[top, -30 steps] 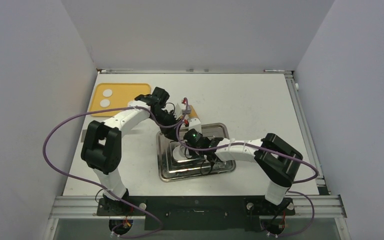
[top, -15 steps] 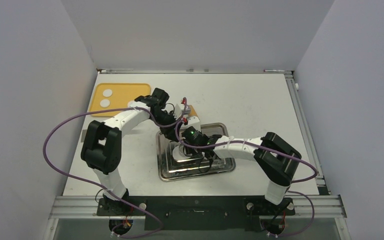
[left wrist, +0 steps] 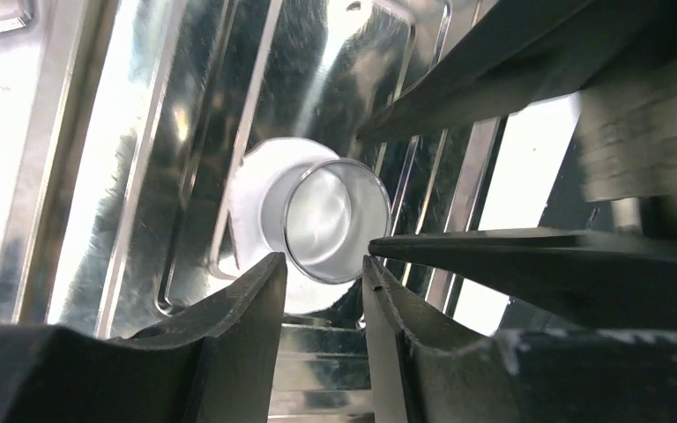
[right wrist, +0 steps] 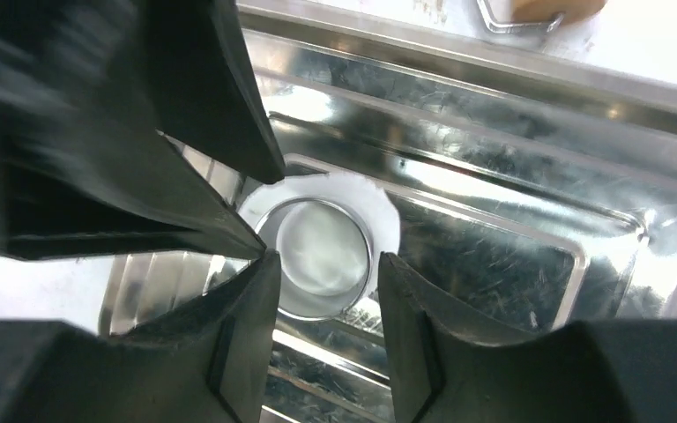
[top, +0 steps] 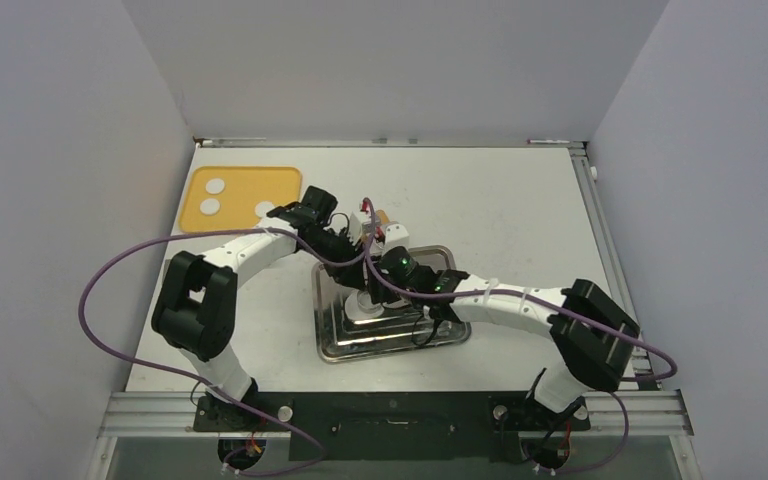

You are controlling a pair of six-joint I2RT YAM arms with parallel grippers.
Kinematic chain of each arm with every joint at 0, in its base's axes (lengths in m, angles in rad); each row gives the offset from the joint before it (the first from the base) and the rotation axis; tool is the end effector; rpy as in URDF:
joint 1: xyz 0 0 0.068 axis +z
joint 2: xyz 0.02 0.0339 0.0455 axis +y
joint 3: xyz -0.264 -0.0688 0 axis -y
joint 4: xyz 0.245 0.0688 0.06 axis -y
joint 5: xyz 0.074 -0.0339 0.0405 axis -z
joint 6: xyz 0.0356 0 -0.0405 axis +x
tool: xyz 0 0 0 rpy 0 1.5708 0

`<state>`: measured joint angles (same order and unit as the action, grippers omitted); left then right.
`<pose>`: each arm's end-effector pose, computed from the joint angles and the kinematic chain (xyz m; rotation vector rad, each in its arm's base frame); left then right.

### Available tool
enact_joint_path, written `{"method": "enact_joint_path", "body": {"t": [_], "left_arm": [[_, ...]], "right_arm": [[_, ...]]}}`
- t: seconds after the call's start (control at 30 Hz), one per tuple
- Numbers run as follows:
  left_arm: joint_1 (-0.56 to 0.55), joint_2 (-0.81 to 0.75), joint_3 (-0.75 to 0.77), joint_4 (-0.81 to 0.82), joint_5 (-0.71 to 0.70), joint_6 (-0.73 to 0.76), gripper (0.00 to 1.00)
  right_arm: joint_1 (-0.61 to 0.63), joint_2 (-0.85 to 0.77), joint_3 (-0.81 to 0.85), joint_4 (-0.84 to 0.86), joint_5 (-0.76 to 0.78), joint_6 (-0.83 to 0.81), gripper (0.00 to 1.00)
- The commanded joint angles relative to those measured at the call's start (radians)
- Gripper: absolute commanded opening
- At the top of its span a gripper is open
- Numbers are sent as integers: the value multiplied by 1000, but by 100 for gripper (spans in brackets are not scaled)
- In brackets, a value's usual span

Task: Roll out the dumpling wrappers from the dough
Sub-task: Press the dumpling wrapper on the work surface.

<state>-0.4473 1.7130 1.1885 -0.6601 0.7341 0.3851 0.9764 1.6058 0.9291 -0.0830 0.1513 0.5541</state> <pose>0.2939 -0.1674 0.2110 1.2325 2.3039 -1.0171 0.1932 0.2762 0.1955 -0.4256 2.3575 0.5812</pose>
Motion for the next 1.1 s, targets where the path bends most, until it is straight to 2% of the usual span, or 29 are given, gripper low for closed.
{"method": "enact_joint_path", "body": {"t": [0.0,0.13,0.23,0.33,0.4,0.7,1.07], "left_arm": [[-13,-36,-69,165,1,-138,34],[5,-24,-130,245,1,-239,34],[17,-32,-184,334,19,-339,34],[16,-44,-216,387,15,-378,34],[18,-43,-220,389,5,-379,34],[25,-22,-212,341,-16,-346,32],[29,-47,-222,313,-83,-268,32]], "right_arm": [[-14,-87,-11,168,-62,4,42],[-47,-92,-60,187,-77,40,37],[-70,-92,-97,224,-102,61,36],[-94,-82,-119,264,-142,73,36],[-105,-72,-130,278,-189,78,33],[-114,-8,-138,278,-234,80,26],[-94,27,-118,233,-205,65,15]]}}
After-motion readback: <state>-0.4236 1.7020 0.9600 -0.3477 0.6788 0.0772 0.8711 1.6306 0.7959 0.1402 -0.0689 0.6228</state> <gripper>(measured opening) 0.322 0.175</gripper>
